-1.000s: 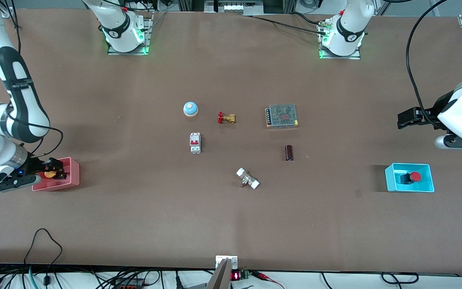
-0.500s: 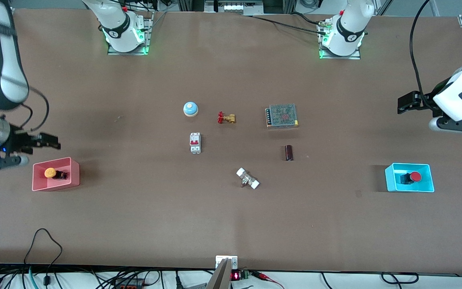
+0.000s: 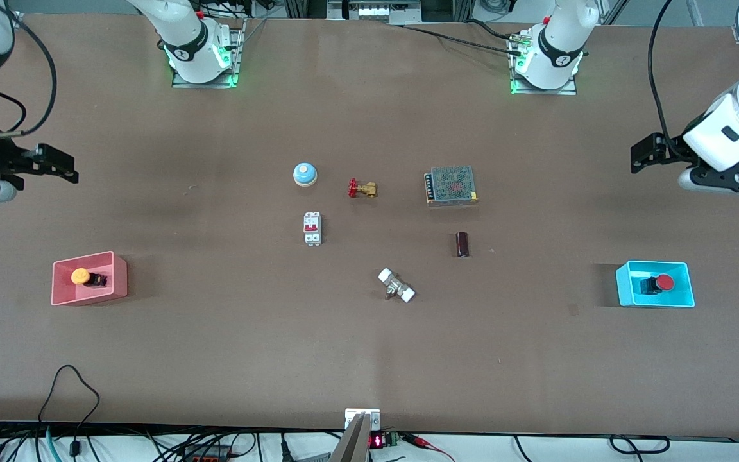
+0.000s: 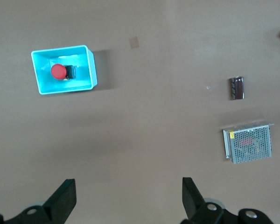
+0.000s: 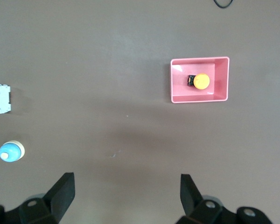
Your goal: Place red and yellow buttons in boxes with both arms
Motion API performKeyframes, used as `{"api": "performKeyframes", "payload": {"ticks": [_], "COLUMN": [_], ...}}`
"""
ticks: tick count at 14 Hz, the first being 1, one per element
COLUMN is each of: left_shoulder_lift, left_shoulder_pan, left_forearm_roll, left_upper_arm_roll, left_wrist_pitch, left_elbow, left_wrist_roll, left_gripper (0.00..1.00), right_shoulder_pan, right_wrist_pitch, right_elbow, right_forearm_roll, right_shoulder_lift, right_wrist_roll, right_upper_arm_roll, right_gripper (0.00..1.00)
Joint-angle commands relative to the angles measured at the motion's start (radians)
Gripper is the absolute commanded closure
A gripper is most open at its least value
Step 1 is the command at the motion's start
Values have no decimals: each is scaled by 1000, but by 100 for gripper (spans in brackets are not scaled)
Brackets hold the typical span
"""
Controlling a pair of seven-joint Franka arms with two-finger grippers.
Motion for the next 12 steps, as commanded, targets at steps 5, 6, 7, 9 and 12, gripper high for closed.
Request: {"api": "performKeyframes", "payload": {"ticks": [5,6,7,9,12], "left_shoulder_lift": [5,9,8,6,5], "left_shoulder_pan": [15,16,16,19,18], "left_forearm_roll": [-13,-8,-7,-5,-7], "left_upper_arm_roll": [-8,-6,-1,2,0], "left_wrist_pitch": [21,17,15,20,17], "left_elbow": [35,51,54,58,61], "left_wrist_roll": [17,17,17,17,15], "left_gripper": [0,0,0,0,0], "right_shoulder_pan": [18,1,-2,-2,-4], "right_wrist_pitch": [-26,-28,-28,-29,-29], "right_elbow": [-11,-18,-25,-25,-25], "right_forearm_roll": [6,6,6,6,6], "right_shoulder_lift": [-16,-20,-24,-26,-26], "right_wrist_roll": [37,37,37,38,38], "right_upper_arm_roll": [-18,-16,-16,-16,-15], "right_gripper": [0,0,0,0,0]}}
